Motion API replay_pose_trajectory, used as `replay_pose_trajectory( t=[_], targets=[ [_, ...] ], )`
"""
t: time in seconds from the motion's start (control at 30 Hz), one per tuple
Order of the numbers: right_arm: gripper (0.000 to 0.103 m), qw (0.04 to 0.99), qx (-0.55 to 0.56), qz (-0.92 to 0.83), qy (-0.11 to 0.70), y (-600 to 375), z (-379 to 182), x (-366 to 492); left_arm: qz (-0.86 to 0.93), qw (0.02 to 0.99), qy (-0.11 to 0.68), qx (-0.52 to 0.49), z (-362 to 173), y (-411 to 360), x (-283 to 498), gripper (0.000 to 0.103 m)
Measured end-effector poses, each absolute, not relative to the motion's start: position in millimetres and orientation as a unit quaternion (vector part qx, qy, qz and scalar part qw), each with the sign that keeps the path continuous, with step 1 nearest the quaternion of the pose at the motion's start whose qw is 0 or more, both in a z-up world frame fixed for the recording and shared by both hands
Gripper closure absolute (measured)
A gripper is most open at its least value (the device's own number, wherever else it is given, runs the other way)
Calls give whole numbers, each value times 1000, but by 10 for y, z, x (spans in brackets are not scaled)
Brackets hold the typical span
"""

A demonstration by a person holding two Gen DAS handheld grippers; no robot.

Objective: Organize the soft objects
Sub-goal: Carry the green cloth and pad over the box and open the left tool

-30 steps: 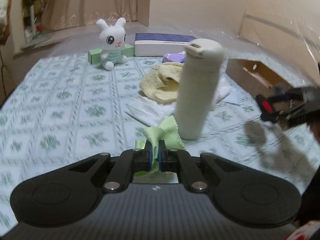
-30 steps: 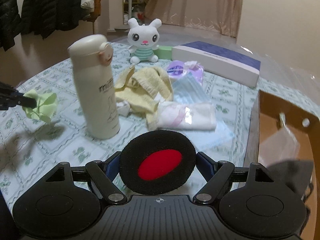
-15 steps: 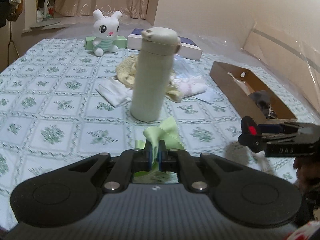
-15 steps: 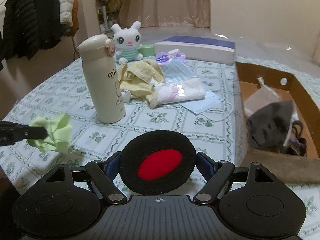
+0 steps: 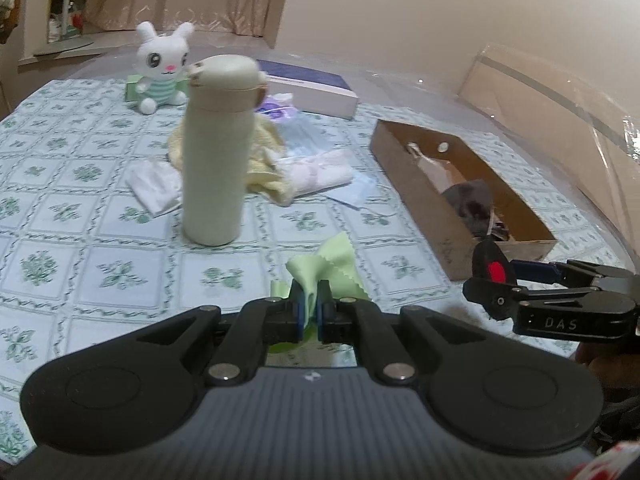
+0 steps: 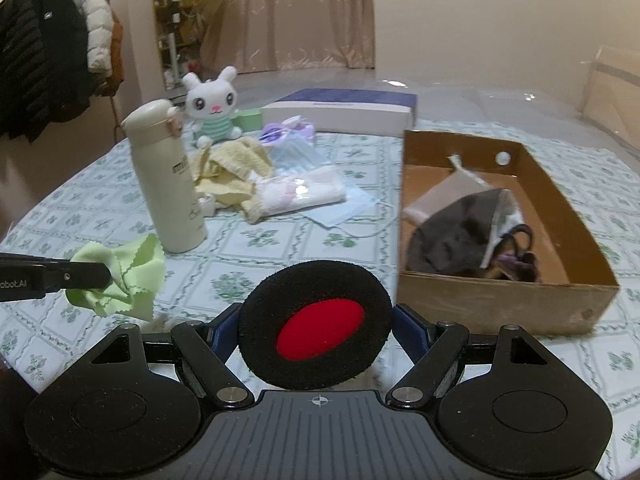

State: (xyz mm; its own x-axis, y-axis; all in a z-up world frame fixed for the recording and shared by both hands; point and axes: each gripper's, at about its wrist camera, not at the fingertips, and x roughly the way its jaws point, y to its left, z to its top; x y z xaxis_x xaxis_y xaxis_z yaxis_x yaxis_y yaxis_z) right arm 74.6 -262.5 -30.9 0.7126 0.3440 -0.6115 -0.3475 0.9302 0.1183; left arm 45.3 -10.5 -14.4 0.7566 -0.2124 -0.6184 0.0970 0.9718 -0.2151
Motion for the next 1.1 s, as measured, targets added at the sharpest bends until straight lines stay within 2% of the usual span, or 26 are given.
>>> replay_pose_trajectory(
  t=[0.63, 1.1],
  targets=[
    [24, 944, 23, 102, 312, -3527, -127, 648, -167, 924, 333, -91, 27, -1022, 852, 98],
    [24, 952, -5, 79, 296, -4090, -7, 1235, -180, 919, 331, -117, 97, -1681, 1621, 98]
  ],
)
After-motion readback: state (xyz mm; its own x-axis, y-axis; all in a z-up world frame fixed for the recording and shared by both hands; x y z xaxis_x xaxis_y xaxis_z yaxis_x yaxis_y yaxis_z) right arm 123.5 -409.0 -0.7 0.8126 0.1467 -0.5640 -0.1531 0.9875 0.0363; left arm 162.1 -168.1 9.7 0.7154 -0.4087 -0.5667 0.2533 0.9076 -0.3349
